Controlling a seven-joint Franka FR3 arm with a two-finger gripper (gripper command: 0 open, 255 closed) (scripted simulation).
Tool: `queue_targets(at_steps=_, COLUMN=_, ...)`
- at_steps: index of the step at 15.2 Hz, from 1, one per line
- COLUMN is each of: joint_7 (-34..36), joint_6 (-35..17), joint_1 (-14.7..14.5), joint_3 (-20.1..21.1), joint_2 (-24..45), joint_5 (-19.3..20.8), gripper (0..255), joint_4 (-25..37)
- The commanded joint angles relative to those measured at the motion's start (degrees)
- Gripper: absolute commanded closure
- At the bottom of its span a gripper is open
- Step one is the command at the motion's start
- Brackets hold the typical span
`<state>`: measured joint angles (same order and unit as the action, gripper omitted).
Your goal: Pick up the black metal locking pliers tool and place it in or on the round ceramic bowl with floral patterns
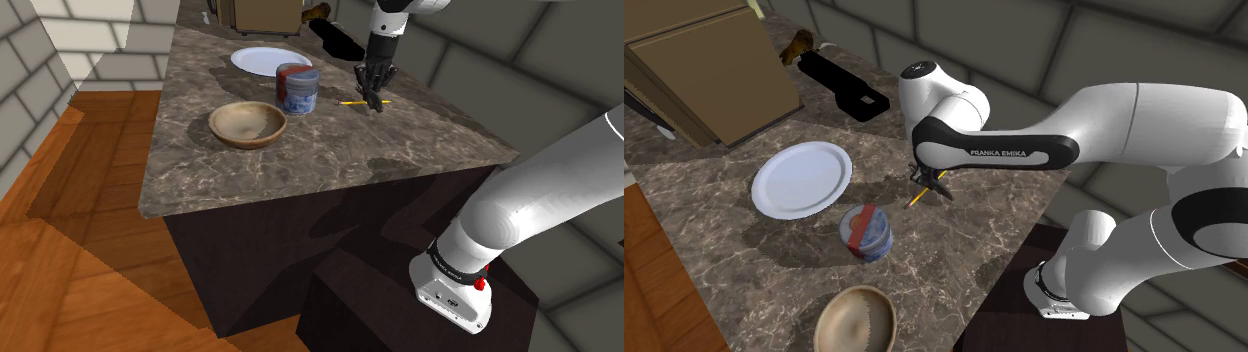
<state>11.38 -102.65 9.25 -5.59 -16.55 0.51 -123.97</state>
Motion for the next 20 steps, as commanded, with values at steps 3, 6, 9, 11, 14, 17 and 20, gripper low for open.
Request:
queue_targets(at_steps=3, joint_7=0.0, joint_6=2.7, joint_1=0.0, joint_3=0.0, joint_2=-0.2, joint_5=0.0, gripper=255, joint_4=2.5)
queue_targets(at_steps=6, joint_7=0.1, joint_6=5.0, joint_1=0.0, joint_3=0.1, joint_2=-0.3, joint_5=0.0, gripper=255, joint_4=4.7)
queue_targets(at_steps=9, joint_7=0.1, joint_6=7.3, joint_1=-0.1, joint_3=0.1, joint_2=-0.2, joint_5=0.0, gripper=255, joint_4=7.1)
queue_targets(at_steps=11, joint_7=0.1, joint_6=8.8, joint_1=-0.1, joint_3=0.1, joint_2=-0.2, joint_5=0.0, gripper=255, joint_4=8.7)
queue_targets(at_steps=14, joint_7=0.1, joint_6=11.2, joint_1=-0.1, joint_3=0.1, joint_2=0.1, joint_5=-0.1, gripper=255, joint_4=11.2)
queue_targets(at_steps=17, joint_7=0.1, joint_6=13.5, joint_1=-0.1, joint_3=0.2, joint_2=0.4, joint_5=-0.1, gripper=255, joint_4=13.9)
queue_targets(at_steps=20, joint_7=0.1, joint_6=15.8, joint_1=-0.1, joint_3=0.2, joint_2=0.9, joint_5=-0.2, gripper=255, joint_4=16.7)
